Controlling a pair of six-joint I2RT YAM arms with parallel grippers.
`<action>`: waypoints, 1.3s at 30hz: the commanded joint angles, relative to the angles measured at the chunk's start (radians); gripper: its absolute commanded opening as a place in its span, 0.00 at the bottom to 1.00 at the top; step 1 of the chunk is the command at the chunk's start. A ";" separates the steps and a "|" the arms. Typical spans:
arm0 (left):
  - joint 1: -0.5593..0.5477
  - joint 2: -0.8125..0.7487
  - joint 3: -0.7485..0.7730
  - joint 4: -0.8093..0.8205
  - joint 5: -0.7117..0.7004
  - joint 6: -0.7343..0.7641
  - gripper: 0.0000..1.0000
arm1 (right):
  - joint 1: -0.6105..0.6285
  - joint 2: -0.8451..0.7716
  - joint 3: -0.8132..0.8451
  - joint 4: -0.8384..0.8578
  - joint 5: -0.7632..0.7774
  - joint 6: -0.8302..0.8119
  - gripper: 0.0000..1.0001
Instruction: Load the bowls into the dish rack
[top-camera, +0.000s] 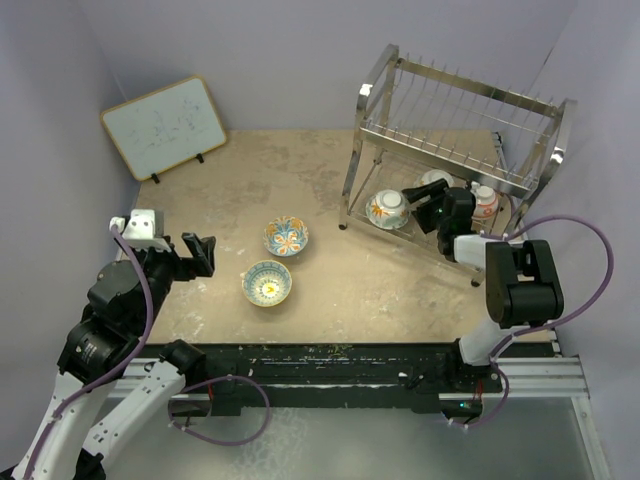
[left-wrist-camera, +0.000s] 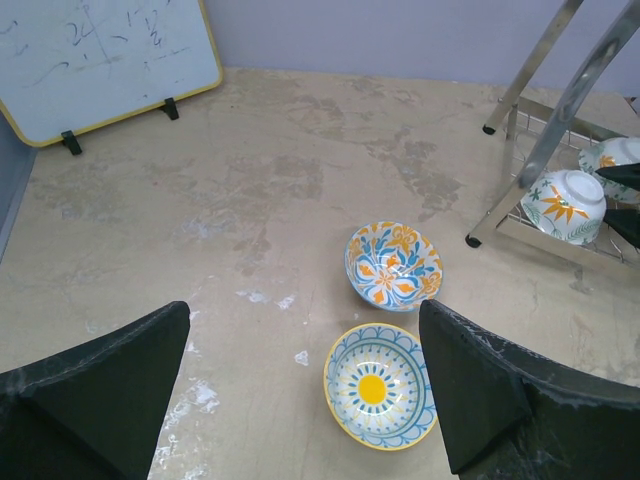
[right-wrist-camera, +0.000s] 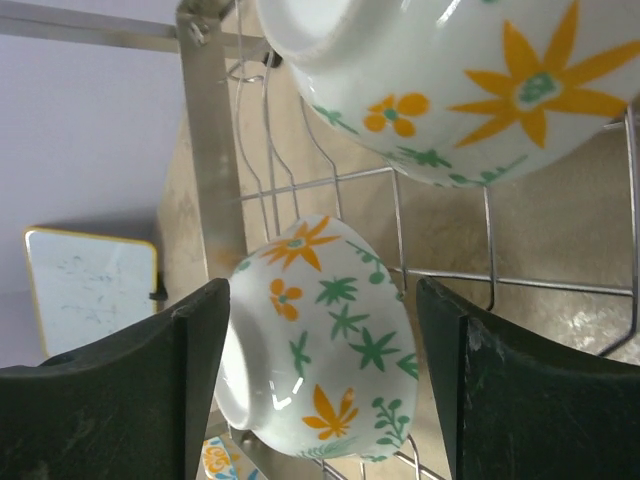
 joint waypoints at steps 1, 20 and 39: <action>-0.005 -0.014 0.000 0.039 0.003 0.004 0.99 | 0.006 -0.033 0.016 -0.135 0.065 -0.060 0.79; -0.004 0.014 -0.014 0.059 0.021 -0.010 0.99 | 0.123 -0.255 0.003 -0.217 0.155 -0.281 0.80; -0.004 0.013 -0.026 0.048 0.015 -0.024 0.99 | 0.267 -0.242 0.004 -0.202 0.239 -0.284 0.31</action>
